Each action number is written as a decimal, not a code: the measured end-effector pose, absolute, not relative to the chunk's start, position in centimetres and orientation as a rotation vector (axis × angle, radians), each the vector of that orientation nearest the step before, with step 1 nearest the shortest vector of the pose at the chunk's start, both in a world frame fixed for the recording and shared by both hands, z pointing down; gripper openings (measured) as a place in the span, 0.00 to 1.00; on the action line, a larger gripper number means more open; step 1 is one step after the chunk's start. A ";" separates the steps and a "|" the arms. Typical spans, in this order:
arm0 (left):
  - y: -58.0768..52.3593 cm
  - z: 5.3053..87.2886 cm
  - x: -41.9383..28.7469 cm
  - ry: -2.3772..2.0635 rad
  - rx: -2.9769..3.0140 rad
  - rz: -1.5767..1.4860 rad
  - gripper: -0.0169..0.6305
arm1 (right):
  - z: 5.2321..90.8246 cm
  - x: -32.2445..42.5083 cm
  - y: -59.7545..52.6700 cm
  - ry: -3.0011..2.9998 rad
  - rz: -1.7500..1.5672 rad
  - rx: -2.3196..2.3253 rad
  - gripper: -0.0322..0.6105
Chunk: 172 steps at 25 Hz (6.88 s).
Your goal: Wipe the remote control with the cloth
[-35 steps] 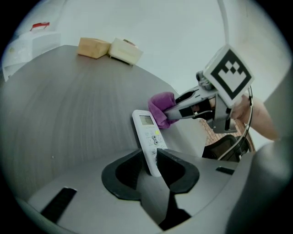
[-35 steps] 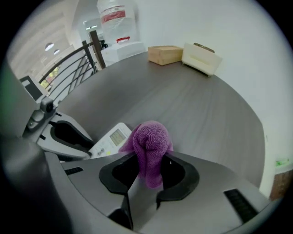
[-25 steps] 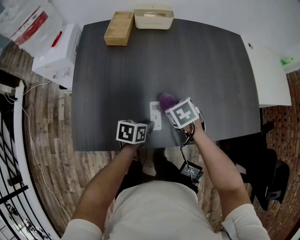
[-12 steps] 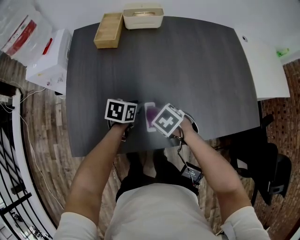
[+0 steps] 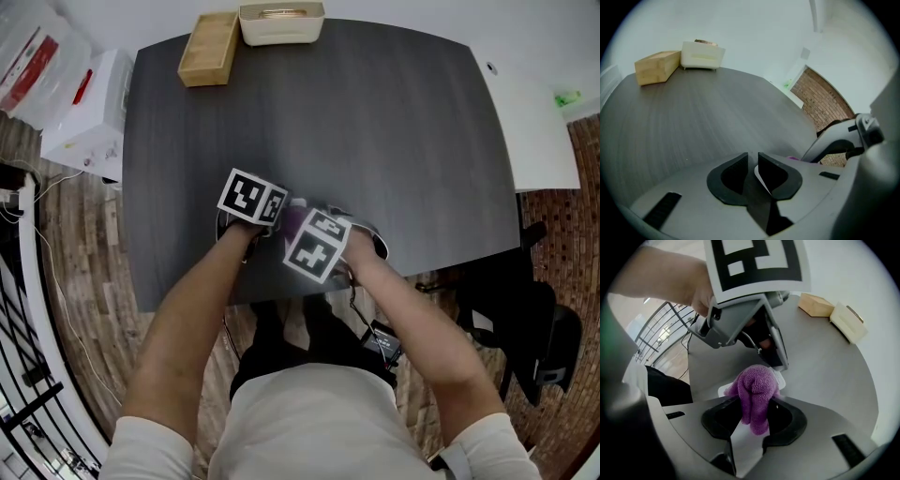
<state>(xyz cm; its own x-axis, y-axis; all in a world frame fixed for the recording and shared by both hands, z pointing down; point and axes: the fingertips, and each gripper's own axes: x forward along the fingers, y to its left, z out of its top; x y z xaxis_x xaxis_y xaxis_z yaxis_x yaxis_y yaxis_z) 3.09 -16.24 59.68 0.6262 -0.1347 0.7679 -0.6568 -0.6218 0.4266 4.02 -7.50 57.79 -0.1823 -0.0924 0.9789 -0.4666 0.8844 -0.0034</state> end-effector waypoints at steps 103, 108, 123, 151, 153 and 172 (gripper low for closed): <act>-11.5 58.9 2.7 -0.623 2.304 1.048 0.03 | 57.7 14.2 -3.3 -1.758 0.816 0.918 0.24; -10.2 57.2 1.5 -0.693 2.272 0.868 0.03 | 57.2 12.9 -7.1 -1.808 0.671 0.880 0.24; -8.3 59.5 1.6 -0.819 2.041 0.794 0.04 | 58.9 7.6 -7.1 -1.847 0.620 0.595 0.24; -8.1 60.2 1.7 -1.070 1.919 0.583 0.03 | 58.1 2.5 6.5 -1.993 0.586 0.335 0.24; -7.9 60.2 1.9 -1.046 1.923 0.580 0.03 | 57.7 3.0 7.0 -2.018 0.590 0.284 0.24; 5.2 57.4 7.1 -0.694 1.695 0.188 0.03 | 57.9 7.9 -10.1 -1.874 0.117 0.362 0.24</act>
<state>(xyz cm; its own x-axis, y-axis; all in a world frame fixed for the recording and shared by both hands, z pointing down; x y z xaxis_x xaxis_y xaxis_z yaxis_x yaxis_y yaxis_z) 7.11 5.18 57.37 0.8069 -0.3413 0.4820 -0.5377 -0.0868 0.8387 7.92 -10.10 57.87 -0.2869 -0.1894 0.9390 -0.3052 0.9473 0.0979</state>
